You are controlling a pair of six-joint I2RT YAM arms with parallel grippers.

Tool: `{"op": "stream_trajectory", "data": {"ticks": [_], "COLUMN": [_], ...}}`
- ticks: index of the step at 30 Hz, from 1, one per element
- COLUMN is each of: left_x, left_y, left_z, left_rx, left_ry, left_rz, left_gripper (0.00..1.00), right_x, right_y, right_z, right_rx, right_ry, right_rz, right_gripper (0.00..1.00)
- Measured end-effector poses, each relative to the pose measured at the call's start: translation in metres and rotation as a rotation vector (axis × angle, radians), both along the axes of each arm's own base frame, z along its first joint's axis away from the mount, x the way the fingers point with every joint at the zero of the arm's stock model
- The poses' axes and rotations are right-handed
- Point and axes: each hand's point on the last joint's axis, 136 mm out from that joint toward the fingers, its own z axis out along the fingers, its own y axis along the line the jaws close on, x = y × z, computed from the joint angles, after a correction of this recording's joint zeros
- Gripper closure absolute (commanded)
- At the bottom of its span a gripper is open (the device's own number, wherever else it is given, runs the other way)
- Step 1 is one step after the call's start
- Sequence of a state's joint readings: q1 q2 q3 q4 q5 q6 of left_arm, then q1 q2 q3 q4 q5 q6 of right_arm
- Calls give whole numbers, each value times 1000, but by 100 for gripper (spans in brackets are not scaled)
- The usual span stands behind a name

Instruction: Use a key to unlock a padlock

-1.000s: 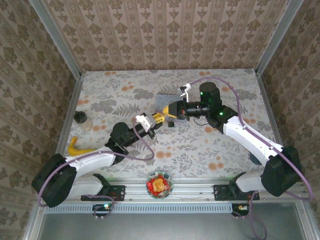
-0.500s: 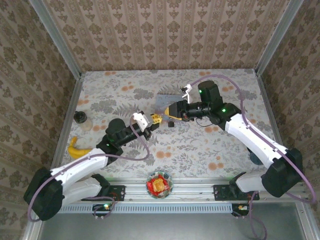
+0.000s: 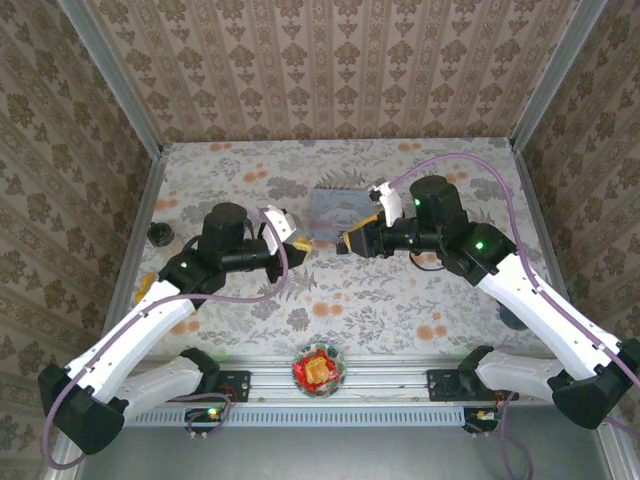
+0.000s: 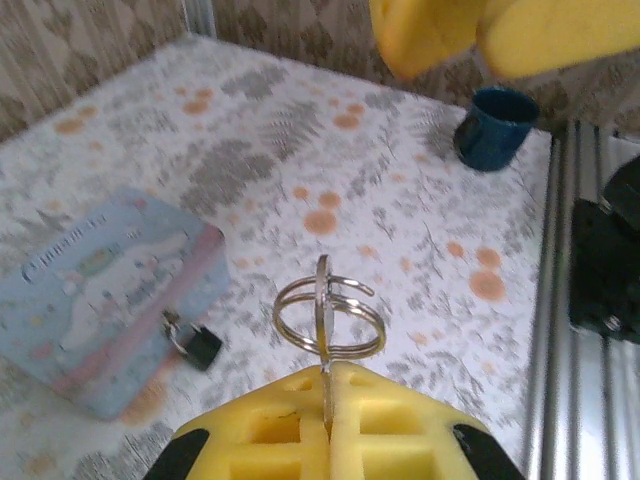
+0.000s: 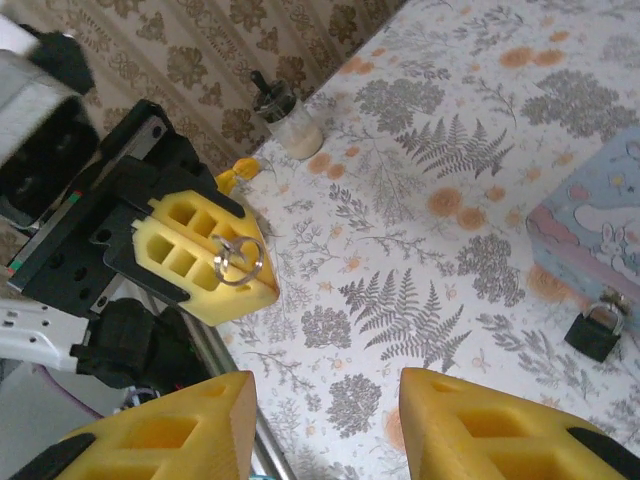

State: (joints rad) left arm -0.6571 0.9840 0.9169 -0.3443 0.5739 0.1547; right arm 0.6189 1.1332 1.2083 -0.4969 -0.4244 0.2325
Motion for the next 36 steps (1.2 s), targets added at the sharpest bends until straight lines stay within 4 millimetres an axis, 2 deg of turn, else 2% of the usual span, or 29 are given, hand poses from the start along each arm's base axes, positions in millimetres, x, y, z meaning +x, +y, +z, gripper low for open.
{"op": "stream_trajectory", "data": {"ticks": [5,11,14,20,29,36], "left_x": [-18,-30,-35,-37,-39,-39], "left_y": [6,7,9,8,6,7], "left_z": [-7,-10,-13,-13,-14,-13], "left_rx": [49,71,76,66,60,55], "left_ry": [98,155,177,189,207,209], "left_rz": [-43,-91,-109,-129,-148,-150], "left_gripper": [100,100,100,100,100,100], "right_x": [1,-5,-10,-19,-26,-20], "right_y": [23,51,60,70,76,82], "right_z": [2,-15,-17,-13,-13,-26], "right_rx": [-28,-11,17,60,80,66], "right_ry": [-72,-33,-12,7,31,67], "right_rz": [103,242,303,397,447,451], "right_gripper": [61,63,63,65,68,70]}}
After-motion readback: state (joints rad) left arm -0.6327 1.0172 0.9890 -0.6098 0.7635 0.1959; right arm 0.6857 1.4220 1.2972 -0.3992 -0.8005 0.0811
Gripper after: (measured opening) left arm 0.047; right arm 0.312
